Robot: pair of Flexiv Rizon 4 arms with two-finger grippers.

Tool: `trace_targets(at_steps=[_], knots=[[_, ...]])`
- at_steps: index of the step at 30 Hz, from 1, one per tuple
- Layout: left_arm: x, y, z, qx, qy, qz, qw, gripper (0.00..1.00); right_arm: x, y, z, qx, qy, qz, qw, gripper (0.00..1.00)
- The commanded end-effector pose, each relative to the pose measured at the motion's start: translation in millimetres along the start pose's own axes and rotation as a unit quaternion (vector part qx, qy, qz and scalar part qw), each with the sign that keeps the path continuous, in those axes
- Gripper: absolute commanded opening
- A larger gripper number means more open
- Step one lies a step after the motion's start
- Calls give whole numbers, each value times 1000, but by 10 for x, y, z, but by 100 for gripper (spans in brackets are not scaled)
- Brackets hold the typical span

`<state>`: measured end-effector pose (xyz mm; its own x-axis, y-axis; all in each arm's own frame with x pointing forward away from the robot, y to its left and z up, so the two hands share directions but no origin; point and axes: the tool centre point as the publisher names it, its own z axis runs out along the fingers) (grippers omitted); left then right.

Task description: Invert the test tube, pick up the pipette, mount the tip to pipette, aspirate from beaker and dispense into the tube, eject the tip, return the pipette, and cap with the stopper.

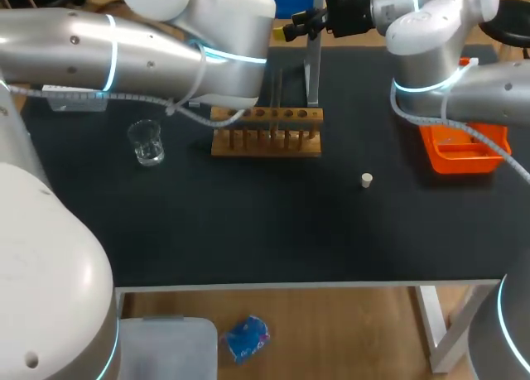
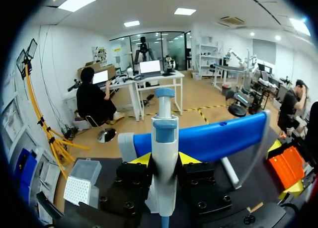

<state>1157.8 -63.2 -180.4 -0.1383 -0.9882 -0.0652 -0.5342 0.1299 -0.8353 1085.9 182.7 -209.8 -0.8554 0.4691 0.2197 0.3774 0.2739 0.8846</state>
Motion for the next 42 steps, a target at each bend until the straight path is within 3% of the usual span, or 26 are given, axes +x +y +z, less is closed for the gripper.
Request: trace_targets(at_steps=[1,42], knots=[[8,-29,34,-5,-2,1,1000,0,-5,9,-11,3,1,0,1000,100],[10,98,216,-22,-8,0,1000,0,-5,9,-11,3,1,0,1000,100]])
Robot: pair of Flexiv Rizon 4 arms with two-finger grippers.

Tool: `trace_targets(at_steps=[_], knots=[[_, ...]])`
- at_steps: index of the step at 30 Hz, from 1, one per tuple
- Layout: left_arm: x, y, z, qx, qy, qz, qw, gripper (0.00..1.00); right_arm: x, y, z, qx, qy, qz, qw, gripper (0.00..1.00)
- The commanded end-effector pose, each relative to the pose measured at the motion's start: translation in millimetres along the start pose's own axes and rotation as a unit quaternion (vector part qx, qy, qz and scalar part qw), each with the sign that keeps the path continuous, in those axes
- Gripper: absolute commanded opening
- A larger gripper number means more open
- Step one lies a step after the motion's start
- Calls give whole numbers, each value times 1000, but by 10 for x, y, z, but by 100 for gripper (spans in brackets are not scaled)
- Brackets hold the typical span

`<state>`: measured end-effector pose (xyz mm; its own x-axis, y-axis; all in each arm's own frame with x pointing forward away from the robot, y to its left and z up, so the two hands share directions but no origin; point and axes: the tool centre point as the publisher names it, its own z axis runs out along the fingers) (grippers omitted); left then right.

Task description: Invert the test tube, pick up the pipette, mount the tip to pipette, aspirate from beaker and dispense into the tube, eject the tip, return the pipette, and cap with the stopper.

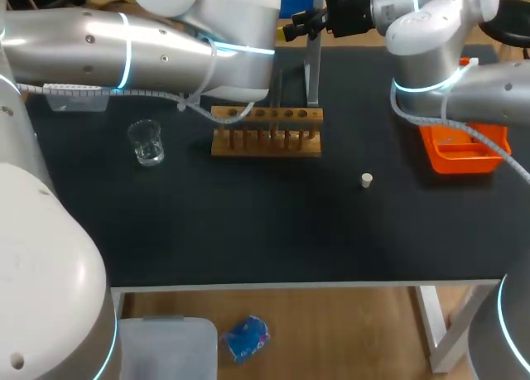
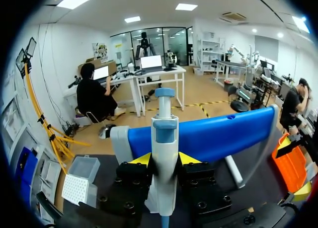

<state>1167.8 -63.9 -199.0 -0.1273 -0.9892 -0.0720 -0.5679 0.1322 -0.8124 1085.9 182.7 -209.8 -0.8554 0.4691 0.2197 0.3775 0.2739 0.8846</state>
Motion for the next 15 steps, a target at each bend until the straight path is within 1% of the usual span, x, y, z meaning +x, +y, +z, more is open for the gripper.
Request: trace_targets(at_steps=[1,15], knots=[[9,2,39,-3,-1,1,1000,0,-5,9,-10,3,1,0,1000,100],[58,116,135,-20,2,-5,1000,0,-5,9,-10,3,1,0,1000,100]])
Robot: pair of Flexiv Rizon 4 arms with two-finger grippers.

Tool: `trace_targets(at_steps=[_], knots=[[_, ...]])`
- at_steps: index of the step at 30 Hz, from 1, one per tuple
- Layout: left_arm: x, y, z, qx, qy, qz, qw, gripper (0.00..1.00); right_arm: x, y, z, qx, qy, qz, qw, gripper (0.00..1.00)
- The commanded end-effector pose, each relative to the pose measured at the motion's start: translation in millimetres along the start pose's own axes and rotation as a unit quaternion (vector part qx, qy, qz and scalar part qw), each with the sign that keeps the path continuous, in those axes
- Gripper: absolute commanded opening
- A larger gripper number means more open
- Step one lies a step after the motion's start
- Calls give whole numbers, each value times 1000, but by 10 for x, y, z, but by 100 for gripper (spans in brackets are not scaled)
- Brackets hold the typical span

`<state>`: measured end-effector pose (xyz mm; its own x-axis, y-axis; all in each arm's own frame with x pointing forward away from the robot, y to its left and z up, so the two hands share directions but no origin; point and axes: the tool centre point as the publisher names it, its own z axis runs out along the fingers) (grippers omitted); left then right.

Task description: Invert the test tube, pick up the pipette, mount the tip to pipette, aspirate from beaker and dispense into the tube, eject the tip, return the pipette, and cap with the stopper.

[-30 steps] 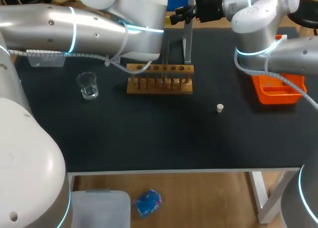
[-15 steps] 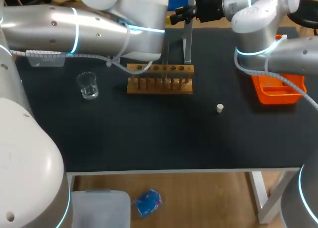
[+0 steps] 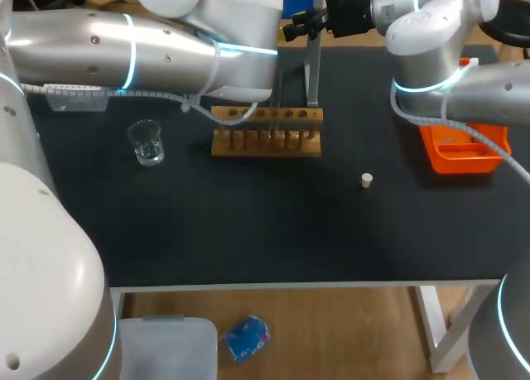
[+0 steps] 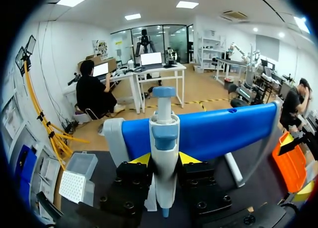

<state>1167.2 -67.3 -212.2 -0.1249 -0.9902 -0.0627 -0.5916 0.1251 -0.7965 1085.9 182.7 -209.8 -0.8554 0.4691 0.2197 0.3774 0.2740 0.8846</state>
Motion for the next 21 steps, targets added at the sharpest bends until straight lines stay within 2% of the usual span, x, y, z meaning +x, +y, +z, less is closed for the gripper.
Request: trace_targets(at_steps=[1,15,16,18,20,21], knots=[[18,17,67,-7,1,-1,1000,0,-5,9,-10,3,1,0,1000,100],[50,85,102,-15,6,-9,1000,0,-5,9,-10,3,1,0,1000,100],[50,88,94,-15,6,-10,1000,3,-5,9,-10,3,1,0,1000,100],[54,92,79,-16,6,-10,1000,42,-5,9,-10,3,1,0,1000,100],[57,92,65,-16,6,-11,1000,62,-5,9,-10,3,1,0,1000,100],[59,91,55,-16,6,-12,1000,68,-5,9,-10,3,1,0,1000,100]])
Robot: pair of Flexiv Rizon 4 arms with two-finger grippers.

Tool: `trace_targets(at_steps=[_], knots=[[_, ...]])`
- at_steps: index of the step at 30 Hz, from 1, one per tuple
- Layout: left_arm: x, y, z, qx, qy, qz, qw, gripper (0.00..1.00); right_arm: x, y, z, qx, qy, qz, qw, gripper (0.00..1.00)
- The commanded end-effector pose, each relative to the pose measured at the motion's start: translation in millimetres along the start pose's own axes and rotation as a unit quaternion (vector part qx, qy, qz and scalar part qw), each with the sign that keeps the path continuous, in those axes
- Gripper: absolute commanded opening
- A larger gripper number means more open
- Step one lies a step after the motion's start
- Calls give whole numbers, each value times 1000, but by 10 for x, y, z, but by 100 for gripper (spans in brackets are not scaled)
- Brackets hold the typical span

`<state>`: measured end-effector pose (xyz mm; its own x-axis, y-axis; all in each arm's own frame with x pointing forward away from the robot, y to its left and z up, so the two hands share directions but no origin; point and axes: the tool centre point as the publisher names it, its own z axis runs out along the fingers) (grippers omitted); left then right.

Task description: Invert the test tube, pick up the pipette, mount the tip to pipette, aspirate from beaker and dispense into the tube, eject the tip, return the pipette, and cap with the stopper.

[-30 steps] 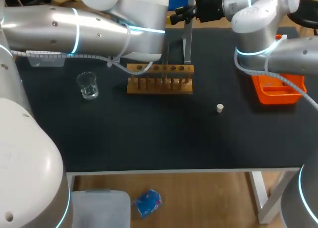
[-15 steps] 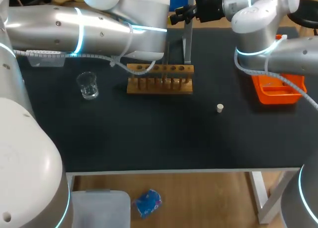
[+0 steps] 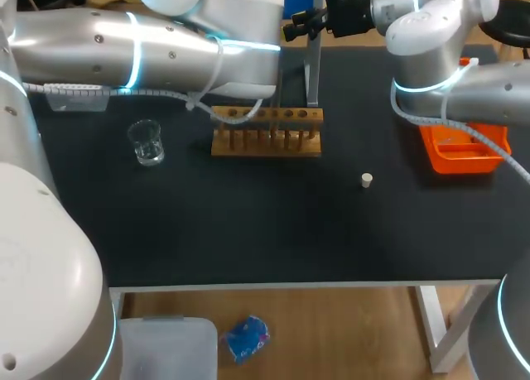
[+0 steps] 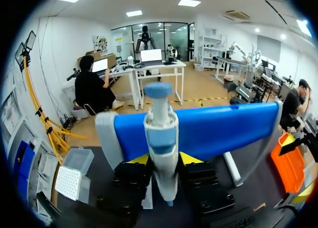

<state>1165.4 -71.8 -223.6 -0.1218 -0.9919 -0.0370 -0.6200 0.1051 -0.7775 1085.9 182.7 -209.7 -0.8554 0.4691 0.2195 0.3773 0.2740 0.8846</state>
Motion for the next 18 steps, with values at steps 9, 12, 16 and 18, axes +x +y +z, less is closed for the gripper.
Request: trace_targets(at_steps=[9,12,16,18], knots=[[61,10,-143,2,3,-5,1000,74,-5,8,-9,3,2,0,1000,100],[91,31,-219,3,5,-6,1000,66,-5,8,-9,3,2,0,1000,100],[145,111,-341,3,7,-11,1000,72,-5,8,-9,3,2,0,1000,100],[170,143,-430,4,8,-13,1000,73,-5,8,-9,3,2,0,1000,100]])
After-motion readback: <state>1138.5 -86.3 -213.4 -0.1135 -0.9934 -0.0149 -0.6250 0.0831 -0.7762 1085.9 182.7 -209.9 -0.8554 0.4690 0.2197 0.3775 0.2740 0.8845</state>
